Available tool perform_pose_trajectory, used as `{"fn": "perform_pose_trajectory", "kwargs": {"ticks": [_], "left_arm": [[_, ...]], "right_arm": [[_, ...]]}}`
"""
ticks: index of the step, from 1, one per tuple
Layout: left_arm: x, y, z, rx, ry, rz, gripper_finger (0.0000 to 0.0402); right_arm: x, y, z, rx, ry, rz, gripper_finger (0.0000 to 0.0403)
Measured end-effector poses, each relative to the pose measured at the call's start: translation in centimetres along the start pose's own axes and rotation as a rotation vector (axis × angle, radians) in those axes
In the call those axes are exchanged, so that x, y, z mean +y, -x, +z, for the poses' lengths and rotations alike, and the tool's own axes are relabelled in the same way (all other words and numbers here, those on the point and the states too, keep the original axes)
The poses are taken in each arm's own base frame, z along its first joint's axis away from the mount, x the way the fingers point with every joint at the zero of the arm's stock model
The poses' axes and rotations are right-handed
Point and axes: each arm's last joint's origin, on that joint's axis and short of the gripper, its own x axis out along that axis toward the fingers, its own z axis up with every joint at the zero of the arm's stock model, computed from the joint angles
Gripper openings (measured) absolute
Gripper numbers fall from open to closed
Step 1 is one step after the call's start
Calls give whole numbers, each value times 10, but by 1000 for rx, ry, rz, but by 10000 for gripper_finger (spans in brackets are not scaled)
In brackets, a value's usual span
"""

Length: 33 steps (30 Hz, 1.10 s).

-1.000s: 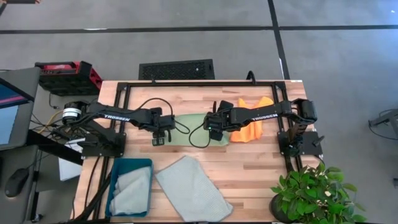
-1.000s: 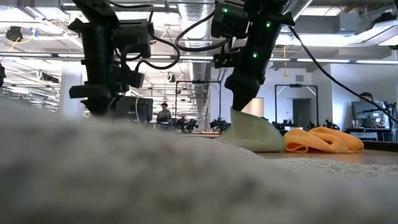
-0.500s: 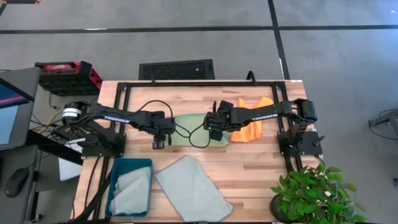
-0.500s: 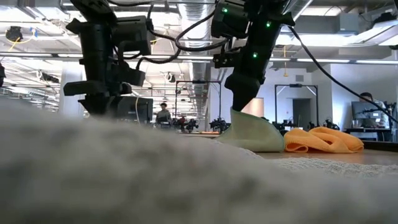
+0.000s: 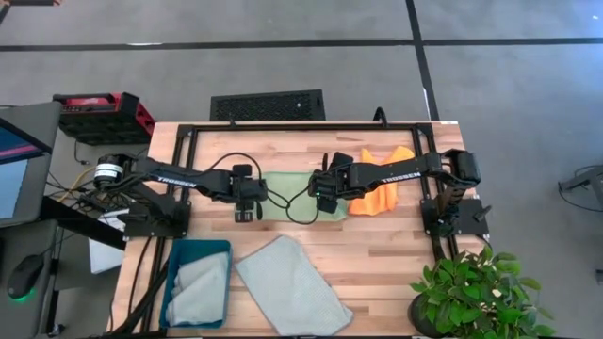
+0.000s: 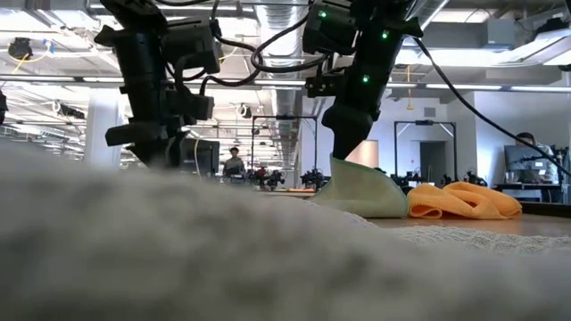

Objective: Fold microfiber towels
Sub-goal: Fold the green microfiber towel

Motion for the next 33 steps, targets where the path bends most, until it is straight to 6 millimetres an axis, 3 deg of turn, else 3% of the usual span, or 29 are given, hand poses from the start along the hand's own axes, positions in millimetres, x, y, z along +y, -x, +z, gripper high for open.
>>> {"fn": "perform_pose_trajectory", "kwargs": {"ticks": [9,16,27,33], "left_arm": [[2,-19,-22,70,-30,225,160],[6,-14,-20,98,-6,274,160],[19,26,-9,237,84,284,160],[18,64,3,139,118,332,160]], "right_arm": [[0,0,0,0,0,0,249],[0,0,0,0,0,-1,249],[0,0,0,2,14,-2,249],[10,13,-2,-20,88,10,249]]}}
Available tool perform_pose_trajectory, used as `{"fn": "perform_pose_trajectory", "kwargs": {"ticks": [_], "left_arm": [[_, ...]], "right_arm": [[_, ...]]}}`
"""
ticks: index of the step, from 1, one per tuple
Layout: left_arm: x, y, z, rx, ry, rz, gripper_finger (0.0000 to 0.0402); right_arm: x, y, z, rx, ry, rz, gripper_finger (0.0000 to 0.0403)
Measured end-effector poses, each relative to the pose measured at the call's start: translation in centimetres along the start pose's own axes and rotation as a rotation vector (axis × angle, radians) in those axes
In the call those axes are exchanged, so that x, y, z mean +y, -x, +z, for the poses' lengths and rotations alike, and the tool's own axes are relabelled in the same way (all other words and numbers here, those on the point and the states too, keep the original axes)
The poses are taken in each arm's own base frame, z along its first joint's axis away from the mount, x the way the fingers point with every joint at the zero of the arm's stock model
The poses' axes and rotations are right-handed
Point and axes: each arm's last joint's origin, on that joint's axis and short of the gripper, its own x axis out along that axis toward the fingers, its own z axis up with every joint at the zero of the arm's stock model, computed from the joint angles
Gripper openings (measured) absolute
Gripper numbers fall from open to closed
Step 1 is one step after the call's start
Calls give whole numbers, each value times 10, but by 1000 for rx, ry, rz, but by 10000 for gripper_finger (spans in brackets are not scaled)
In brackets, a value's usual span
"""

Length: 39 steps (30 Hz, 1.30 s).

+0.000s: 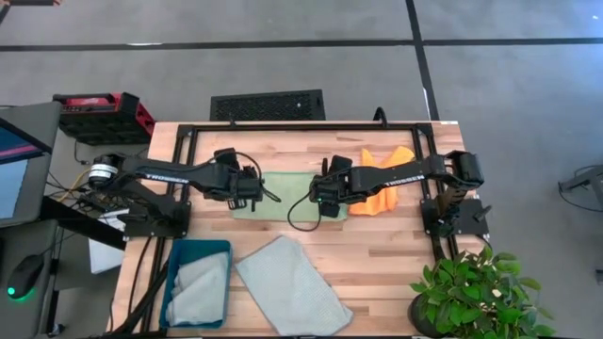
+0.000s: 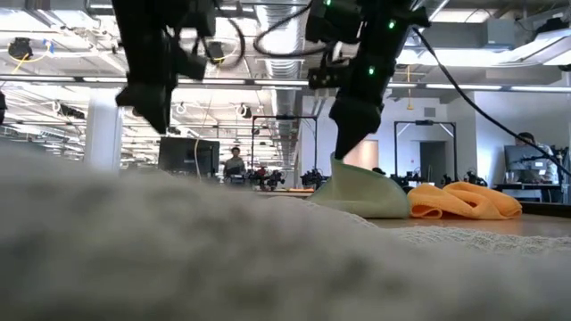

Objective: Fold microfiber towels
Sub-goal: Fold the green microfiber towel

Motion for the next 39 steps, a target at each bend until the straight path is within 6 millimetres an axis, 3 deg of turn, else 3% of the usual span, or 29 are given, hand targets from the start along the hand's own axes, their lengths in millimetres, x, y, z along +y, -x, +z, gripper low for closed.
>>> {"fn": "perform_pose_trajectory", "kwargs": {"ticks": [8,16,22,27,36,39], "left_arm": [[8,56,-20,-223,145,-76,160],[1,79,-52,-332,249,-173,160],[-9,86,-58,-367,228,-208,160],[-14,89,-58,-386,213,-223,160],[-15,91,-59,-391,219,-238,160],[-15,91,-59,-390,219,-243,160]], "right_arm": [[20,40,-9,-51,70,42,249],[59,61,-18,-87,245,141,249],[86,51,-26,-17,314,213,249],[100,29,-32,79,304,217,249],[99,-12,-36,231,278,142,249],[97,-17,-35,240,274,104,249]]}}
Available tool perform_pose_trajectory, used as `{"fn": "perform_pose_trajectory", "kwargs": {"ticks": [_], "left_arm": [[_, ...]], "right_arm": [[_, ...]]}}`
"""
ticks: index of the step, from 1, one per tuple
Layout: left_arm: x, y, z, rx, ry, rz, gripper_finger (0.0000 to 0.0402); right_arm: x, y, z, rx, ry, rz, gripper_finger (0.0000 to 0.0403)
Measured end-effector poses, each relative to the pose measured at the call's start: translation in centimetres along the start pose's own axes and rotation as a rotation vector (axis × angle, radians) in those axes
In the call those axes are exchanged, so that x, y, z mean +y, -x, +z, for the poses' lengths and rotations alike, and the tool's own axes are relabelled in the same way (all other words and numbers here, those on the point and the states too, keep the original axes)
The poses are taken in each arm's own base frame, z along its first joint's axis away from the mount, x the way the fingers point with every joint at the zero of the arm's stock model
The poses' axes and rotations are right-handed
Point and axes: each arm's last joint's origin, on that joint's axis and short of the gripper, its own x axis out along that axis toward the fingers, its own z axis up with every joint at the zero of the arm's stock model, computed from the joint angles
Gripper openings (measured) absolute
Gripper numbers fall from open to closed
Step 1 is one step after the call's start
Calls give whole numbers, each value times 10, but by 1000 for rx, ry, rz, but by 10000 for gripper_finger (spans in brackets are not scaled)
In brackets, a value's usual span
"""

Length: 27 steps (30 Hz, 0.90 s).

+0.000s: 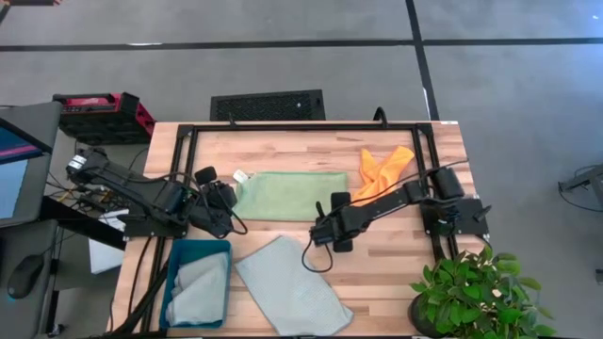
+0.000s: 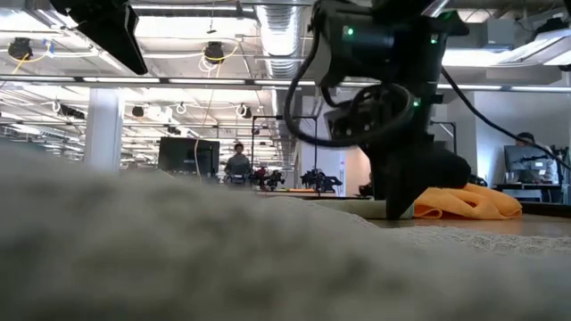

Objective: Fold microfiber towels
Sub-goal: Fold the green microfiber towel

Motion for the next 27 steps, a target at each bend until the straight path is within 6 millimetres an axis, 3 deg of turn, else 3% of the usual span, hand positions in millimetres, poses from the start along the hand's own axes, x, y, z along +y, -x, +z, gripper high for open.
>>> {"fn": "perform_pose_trajectory", "kwargs": {"ticks": [5,8,11,17,23,27], "left_arm": [[0,0,0,-1,2,-4,160],[0,0,0,-2,3,-4,160],[0,0,0,-2,3,-5,160],[0,0,0,-2,3,-5,160],[0,0,0,-2,8,-5,160],[0,0,0,-2,10,-5,160]], "right_arm": [[-5,-3,0,10,-9,-14,242],[-7,-4,0,15,-19,-15,214],[-10,-7,-1,25,-24,-30,163],[-20,-12,2,21,-79,-31,22],[-33,-16,8,-17,-115,-69,19],[-40,-3,26,-120,-113,-68,8]]}}
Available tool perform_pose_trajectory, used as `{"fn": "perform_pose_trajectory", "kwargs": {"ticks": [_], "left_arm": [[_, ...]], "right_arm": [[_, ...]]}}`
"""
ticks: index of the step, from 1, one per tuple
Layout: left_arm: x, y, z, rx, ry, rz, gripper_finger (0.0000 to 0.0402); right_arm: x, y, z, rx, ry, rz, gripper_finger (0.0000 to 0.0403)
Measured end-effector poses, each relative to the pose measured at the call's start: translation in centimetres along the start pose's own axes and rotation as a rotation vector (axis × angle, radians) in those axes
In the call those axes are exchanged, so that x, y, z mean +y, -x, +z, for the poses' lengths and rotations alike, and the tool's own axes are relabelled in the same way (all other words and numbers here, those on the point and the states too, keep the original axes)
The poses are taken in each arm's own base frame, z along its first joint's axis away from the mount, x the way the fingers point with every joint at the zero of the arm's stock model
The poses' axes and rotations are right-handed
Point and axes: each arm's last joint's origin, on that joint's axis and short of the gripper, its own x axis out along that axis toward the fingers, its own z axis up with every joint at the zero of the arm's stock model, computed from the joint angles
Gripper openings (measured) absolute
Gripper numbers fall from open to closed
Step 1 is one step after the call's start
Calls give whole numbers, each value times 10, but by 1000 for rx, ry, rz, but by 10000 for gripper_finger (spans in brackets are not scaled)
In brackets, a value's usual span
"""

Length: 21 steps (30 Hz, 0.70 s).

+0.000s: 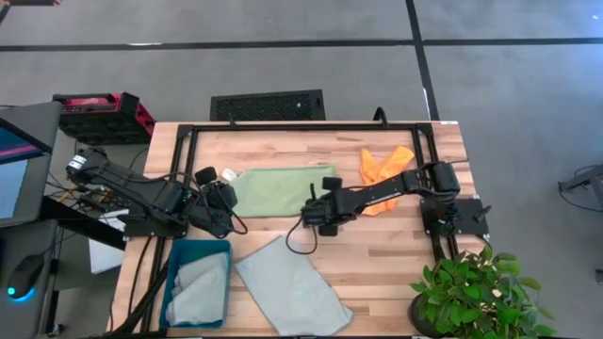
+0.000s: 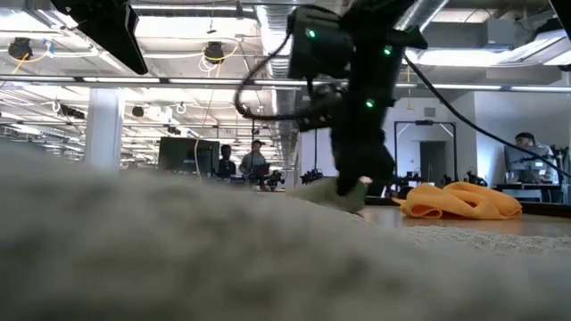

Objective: Fold microfiber towels
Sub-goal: Fold the green microfiber towel

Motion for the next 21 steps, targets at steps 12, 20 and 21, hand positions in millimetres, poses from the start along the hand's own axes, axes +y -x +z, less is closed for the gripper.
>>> {"fn": "perform_pose_trajectory", "kwargs": {"ticks": [12,20,21], "left_arm": [[0,0,0,1,0,-1,160],[0,0,0,1,0,-1,160],[0,0,0,1,2,-1,160]], "right_arm": [[-31,21,56,-359,77,-38,9],[-56,26,80,-595,35,33,5],[-58,26,82,-613,23,31,6]]}}
